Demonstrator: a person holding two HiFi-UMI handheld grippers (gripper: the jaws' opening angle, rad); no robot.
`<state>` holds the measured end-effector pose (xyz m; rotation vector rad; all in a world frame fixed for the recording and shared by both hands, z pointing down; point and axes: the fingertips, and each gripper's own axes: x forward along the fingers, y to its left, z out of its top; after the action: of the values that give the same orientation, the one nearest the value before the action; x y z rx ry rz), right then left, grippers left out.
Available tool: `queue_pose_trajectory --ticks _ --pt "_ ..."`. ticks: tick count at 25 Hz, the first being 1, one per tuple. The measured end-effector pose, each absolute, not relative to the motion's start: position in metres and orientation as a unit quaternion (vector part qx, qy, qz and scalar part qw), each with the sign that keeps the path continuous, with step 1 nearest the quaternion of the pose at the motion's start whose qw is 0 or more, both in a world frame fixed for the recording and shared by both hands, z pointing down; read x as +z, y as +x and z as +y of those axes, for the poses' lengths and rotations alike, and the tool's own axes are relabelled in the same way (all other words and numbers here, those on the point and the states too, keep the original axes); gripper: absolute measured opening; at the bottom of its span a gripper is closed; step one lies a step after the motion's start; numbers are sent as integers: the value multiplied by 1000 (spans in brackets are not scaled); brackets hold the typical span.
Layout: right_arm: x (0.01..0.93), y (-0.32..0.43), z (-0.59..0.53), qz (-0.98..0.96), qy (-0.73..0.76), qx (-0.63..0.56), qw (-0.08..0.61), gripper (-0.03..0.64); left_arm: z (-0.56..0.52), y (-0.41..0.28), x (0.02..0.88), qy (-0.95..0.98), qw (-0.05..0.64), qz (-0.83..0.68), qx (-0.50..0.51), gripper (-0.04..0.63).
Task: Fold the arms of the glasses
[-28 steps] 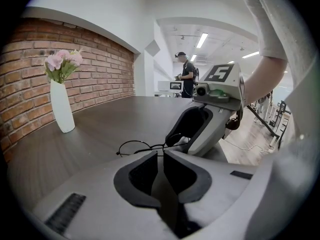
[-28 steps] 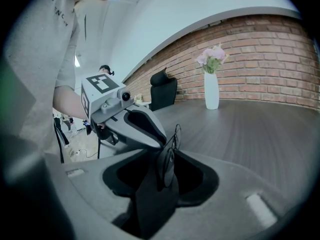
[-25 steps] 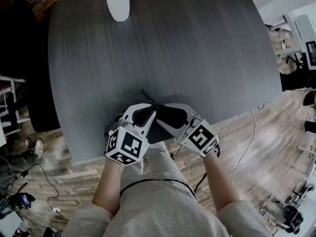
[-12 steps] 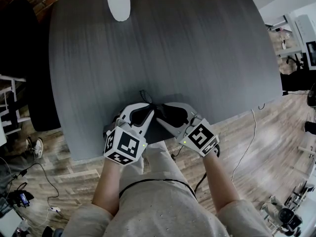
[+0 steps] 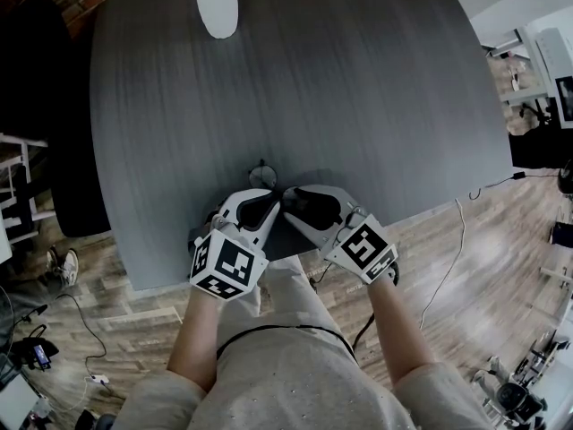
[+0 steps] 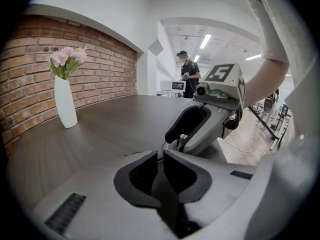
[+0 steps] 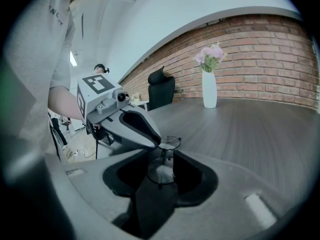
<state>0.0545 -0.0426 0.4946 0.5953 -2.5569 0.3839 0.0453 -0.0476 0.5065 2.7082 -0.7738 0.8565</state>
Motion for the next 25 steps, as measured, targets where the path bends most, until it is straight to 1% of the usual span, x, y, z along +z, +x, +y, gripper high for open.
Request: queue_pose_trajectory --ticks 6,12,15,22,25 --pt "493 62 -46 -935 230 153 221 152 -47 41 506 916 98 -268 283 35" --pt "483 70 -52 -934 254 160 195 152 -50 26 498 913 112 -294 261 34" --pt "475 74 -55 -932 272 152 185 139 -51 17 491 912 118 -310 243 34" --pt "451 80 -62 -925 317 132 165 16 -60 2 459 913 113 -347 179 34" --pt "444 83 -63 -920 334 131 155 -2 -62 -7 450 911 113 -362 163 34"
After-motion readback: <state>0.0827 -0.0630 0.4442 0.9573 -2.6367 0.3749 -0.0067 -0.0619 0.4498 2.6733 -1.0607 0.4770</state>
